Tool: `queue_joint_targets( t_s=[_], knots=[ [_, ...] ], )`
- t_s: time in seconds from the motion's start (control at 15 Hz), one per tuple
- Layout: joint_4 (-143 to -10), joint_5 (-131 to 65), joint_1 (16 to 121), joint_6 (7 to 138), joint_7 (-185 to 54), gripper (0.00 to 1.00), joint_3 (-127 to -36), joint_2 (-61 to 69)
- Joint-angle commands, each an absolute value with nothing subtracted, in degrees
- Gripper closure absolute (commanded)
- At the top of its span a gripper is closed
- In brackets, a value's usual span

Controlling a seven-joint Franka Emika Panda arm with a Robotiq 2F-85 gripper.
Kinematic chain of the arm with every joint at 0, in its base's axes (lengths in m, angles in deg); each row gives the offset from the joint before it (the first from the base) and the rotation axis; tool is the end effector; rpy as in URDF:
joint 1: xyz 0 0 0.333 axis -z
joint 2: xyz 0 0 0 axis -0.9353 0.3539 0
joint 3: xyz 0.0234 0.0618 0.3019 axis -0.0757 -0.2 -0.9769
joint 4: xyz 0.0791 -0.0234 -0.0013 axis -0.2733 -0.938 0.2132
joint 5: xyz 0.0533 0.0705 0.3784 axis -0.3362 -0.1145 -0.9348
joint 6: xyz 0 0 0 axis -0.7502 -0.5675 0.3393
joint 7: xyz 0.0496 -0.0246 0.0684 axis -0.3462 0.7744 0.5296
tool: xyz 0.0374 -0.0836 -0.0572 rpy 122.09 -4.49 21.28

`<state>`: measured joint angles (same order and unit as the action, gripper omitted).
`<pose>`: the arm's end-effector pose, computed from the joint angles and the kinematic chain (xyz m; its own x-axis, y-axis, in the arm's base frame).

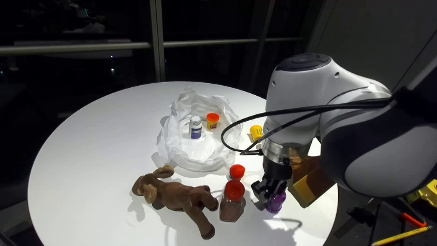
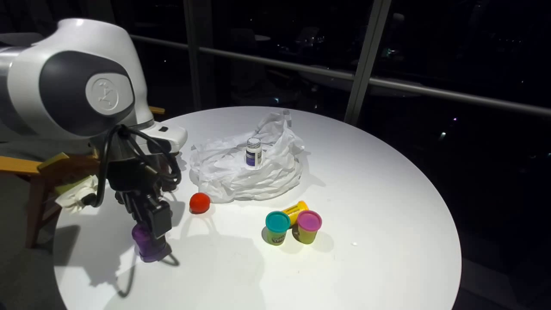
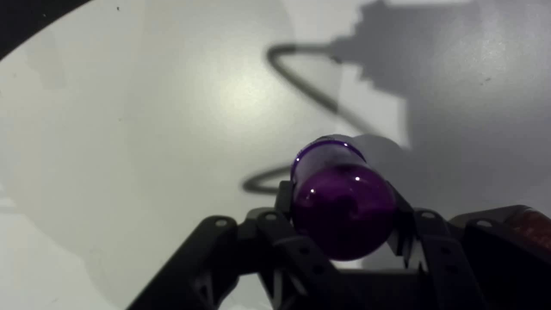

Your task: Pick the objects on the table and put them in the plastic bag

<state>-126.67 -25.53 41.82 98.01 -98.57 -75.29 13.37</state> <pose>0.4197 0.1274 0.1038 0.9839 -0.1709 -0.0513 -0.1590 -0.9702 0.1830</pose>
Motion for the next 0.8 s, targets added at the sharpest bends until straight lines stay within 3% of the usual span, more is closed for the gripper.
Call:
queue_joint_targets(
  t_s=[0.0,0.4,0.73],
  knots=[
    [-125.17,-27.62,44.50,90.23,-98.90,0.76,-76.96,6.52],
    [-109.71,-31.92,50.72,78.05,-100.77,0.76,-82.24,6.08],
    [-95.82,-33.92,53.23,82.13,-104.94,0.76,-83.34,17.57]
  ],
)
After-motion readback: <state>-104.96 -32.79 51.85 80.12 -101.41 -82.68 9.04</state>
